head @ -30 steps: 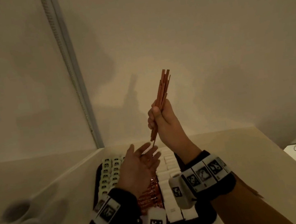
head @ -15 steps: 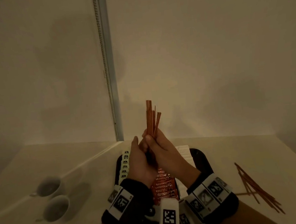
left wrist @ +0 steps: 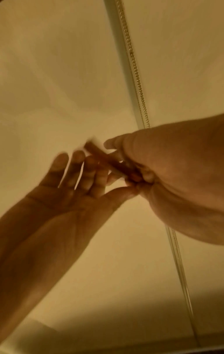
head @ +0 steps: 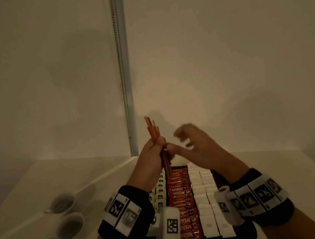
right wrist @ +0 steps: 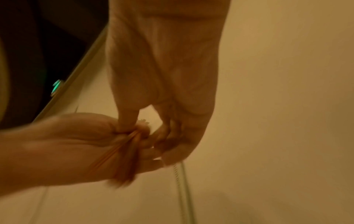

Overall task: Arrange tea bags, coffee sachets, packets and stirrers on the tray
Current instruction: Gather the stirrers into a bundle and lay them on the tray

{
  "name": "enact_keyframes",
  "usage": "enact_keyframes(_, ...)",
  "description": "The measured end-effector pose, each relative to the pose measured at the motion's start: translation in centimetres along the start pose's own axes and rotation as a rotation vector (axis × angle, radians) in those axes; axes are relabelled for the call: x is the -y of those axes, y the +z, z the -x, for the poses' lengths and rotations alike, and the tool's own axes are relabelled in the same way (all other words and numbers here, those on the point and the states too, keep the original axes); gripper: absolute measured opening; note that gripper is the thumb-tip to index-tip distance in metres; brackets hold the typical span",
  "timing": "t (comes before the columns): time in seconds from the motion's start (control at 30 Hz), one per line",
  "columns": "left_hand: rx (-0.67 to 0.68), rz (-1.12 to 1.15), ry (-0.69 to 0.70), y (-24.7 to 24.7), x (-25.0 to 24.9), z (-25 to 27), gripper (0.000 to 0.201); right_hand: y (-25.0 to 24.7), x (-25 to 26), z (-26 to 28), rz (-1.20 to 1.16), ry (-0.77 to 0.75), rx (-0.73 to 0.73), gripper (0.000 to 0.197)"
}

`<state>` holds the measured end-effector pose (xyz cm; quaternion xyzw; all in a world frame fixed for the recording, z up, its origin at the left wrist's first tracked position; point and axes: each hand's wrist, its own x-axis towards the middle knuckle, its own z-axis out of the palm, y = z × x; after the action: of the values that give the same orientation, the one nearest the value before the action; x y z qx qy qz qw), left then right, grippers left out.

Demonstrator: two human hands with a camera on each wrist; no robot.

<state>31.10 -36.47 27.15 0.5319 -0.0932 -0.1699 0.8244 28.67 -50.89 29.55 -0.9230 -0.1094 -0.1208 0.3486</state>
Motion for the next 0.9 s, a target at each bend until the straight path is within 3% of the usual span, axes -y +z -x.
enact_keyframes(0.07,0.094,-0.048,-0.095,0.1,-0.2,0.5,0.024,-1.0,0.5,-0.8,-0.048,-0.143,-0.049,0.065)
enact_keyframes(0.17,0.193,-0.073,-0.186,0.2,-0.3,1.1,0.023,-1.9,1.4,-1.8,-0.004,-0.201,0.174,0.100)
enact_keyframes(0.27,0.168,0.007,-0.251,0.2,-0.7,1.0,0.021,-1.9,1.9,-1.5,0.151,-0.199,0.386,0.123)
enact_keyframes(0.33,0.155,0.035,-0.278,0.3,-1.1,0.7,0.021,-1.2,2.0,-1.1,0.236,-0.253,0.437,0.132)
enact_keyframes(0.43,0.163,0.015,-0.288,0.3,-1.2,0.6,0.020,-0.4,1.7,-0.9,0.325,-0.320,0.409,0.130)
enact_keyframes(0.6,0.155,0.038,-0.301,0.6,-1.4,0.7,0.022,-0.4,1.9,-0.7,0.363,-0.301,0.451,0.127)
enact_keyframes(0.7,0.172,0.078,-0.311,1.0,-1.5,0.9,0.023,-0.4,1.9,-0.7,0.390,-0.333,0.404,0.118)
enact_keyframes(0.9,0.164,0.100,-0.304,1.5,-1.5,0.9,0.022,-0.8,1.8,-0.7,0.357,-0.319,0.401,0.118)
